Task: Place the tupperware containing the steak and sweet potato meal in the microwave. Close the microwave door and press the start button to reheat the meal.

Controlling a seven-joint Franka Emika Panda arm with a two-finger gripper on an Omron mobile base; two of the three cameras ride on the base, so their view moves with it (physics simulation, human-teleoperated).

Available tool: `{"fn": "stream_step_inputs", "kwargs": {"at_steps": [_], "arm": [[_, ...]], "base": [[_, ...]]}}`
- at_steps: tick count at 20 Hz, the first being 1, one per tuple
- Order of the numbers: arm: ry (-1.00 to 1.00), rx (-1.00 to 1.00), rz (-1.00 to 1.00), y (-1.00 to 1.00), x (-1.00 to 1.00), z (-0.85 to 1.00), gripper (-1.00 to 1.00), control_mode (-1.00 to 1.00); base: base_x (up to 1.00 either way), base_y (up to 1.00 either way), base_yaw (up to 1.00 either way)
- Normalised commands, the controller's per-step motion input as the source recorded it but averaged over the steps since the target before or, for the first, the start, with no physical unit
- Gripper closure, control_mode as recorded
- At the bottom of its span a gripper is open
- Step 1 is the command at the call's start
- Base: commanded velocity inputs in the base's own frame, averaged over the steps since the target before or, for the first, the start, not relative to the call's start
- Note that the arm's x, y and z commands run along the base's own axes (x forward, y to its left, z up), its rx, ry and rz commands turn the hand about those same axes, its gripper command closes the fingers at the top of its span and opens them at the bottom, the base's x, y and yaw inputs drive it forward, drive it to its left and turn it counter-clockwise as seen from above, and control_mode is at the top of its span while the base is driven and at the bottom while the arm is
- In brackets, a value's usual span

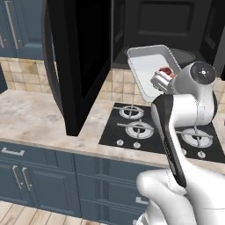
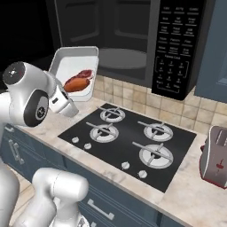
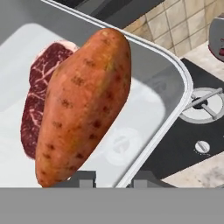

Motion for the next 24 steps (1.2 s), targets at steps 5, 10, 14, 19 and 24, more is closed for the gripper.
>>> {"fn": "stream_step_inputs", "kwargs": {"at_steps": [5,10,14,19,24], "arm": [[0.17,0.0,-0.04,-0.12,0.21,0.33,1.0,-1.0],[0.03,0.0,-0.04,-0.18,0.21,0.16,1.0,-1.0],[0.01,0.0,-0.03,-0.19,0.33,0.1,1.0,-1.0],[0.0,0.0,0.0,-0.24,0.31,0.03,1.0,-1.0],[0.0,0.0,0.0,-0.38,0.38,0.0,1.0,-1.0]], "base": [[0.0,0.0,0.0],[0.0,0.0,0.0],[0.0,0.0,0.0],[0.0,0.0,0.0],[0.0,0.0,0.0]]}}
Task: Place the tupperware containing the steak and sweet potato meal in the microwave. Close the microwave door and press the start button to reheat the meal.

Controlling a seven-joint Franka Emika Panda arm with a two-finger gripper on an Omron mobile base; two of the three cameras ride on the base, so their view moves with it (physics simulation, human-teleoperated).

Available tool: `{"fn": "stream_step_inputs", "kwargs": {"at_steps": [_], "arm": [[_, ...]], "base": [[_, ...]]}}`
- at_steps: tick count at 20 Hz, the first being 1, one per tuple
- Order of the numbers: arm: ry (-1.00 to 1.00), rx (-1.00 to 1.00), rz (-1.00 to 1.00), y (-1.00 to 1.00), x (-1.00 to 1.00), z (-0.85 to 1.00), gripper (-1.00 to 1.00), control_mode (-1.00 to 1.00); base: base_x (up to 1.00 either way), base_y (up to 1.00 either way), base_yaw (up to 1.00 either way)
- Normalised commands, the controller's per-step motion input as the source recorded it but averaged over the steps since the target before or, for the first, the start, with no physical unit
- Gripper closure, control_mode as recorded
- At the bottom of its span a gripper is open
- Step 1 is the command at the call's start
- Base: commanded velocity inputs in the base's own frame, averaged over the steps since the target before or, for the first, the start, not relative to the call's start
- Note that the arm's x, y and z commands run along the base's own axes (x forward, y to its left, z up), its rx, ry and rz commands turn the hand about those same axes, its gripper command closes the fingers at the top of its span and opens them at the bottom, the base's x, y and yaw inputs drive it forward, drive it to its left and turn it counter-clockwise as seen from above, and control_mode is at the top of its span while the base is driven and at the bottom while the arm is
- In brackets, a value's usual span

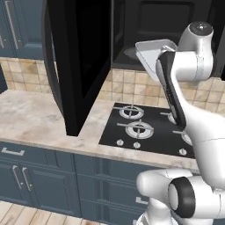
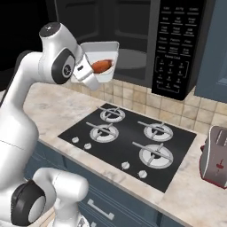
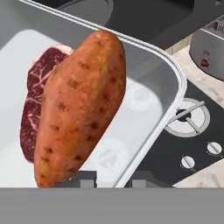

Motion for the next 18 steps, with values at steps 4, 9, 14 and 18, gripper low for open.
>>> {"fn": "stream_step_inputs", "kwargs": {"at_steps": [4,9,14,18], "arm": [[0.0,0.0,0.0,-0.32,0.43,0.0,1.0,-1.0],[0.0,0.0,0.0,-0.25,0.51,0.01,1.0,-1.0],[0.0,0.0,0.0,-0.19,0.57,0.09,1.0,-1.0],[0.0,0.0,0.0,-0.15,0.58,0.05,1.0,-1.0]], "base": [[0.0,0.0,0.0],[0.0,0.0,0.0],[0.0,0.0,0.0],[0.0,0.0,0.0]]}}
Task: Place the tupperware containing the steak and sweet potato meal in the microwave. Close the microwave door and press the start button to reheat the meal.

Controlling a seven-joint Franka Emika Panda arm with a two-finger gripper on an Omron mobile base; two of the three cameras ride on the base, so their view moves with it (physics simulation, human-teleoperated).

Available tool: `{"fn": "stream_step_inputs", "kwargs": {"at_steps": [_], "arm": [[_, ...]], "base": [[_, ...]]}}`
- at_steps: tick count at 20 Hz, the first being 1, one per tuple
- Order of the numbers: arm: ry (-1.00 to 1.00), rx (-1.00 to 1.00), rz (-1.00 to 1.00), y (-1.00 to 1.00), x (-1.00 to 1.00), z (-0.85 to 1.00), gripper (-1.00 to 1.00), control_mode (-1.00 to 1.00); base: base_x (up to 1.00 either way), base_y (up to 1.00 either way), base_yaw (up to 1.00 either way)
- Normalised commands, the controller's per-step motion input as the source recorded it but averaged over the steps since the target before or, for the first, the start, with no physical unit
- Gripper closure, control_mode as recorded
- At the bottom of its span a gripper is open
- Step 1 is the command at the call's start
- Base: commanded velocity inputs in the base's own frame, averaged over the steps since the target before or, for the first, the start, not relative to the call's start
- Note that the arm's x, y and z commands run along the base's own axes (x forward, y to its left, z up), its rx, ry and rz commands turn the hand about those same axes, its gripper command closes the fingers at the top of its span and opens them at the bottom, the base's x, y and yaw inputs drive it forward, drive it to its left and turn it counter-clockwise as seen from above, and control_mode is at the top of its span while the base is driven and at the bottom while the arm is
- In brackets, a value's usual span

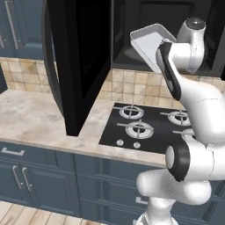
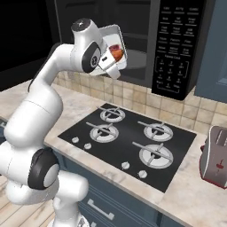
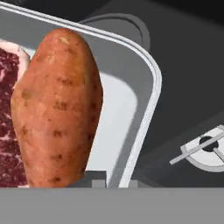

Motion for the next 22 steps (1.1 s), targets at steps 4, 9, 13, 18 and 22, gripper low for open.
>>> {"fn": "stream_step_inputs", "kwargs": {"at_steps": [4,9,13,18,22], "arm": [[0.0,0.0,0.0,-0.06,0.61,0.07,1.0,-1.0],[0.08,0.0,0.0,-0.15,0.55,0.27,1.0,-1.0],[0.15,0.0,-0.06,-0.21,0.44,0.31,1.0,-1.0],[0.07,0.0,-0.16,-0.22,0.38,0.04,1.0,-1.0],[0.0,0.0,-0.26,-0.2,0.37,-0.03,1.0,-1.0]], "base": [[0.0,0.0,0.0],[0.0,0.0,0.0],[0.0,0.0,0.0],[0.0,0.0,0.0],[0.0,0.0,0.0]]}}
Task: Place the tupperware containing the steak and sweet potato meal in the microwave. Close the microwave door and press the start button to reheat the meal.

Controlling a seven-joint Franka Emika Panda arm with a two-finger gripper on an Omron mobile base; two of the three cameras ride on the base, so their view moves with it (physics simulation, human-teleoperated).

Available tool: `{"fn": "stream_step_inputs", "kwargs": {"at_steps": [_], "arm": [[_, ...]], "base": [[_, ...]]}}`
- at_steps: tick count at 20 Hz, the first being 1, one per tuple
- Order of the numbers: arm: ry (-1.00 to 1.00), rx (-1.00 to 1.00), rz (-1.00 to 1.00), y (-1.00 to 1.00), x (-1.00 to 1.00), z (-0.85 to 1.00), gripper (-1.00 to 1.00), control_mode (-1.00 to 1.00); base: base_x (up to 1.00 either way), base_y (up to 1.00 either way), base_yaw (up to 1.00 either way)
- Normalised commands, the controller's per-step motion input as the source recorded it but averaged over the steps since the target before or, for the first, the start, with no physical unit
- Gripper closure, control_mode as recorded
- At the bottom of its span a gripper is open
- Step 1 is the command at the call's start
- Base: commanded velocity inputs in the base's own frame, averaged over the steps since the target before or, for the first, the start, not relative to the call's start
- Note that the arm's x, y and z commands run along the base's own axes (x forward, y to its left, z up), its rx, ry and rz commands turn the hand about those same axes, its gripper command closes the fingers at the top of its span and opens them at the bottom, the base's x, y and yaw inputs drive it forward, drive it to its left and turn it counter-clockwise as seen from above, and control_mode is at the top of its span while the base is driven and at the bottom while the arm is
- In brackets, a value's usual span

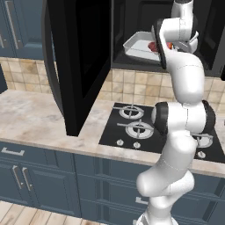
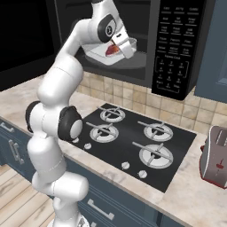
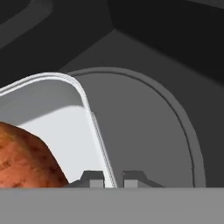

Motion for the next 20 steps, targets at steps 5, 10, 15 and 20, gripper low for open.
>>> {"fn": "stream_step_inputs", "kwargs": {"at_steps": [5,10,15,20], "arm": [[-0.09,0.0,-0.33,-0.12,0.4,-0.29,1.0,-1.0],[-0.15,0.0,-0.32,-0.01,0.5,-0.39,1.0,-1.0],[-0.13,0.0,-0.29,0.0,0.38,-0.45,-1.0,-1.0],[-0.24,0.0,-0.21,0.0,-0.2,-0.66,-1.0,-1.0]], "base": [[0.0,0.0,0.0],[0.0,0.0,0.0],[0.0,0.0,0.0],[0.0,0.0,0.0]]}}
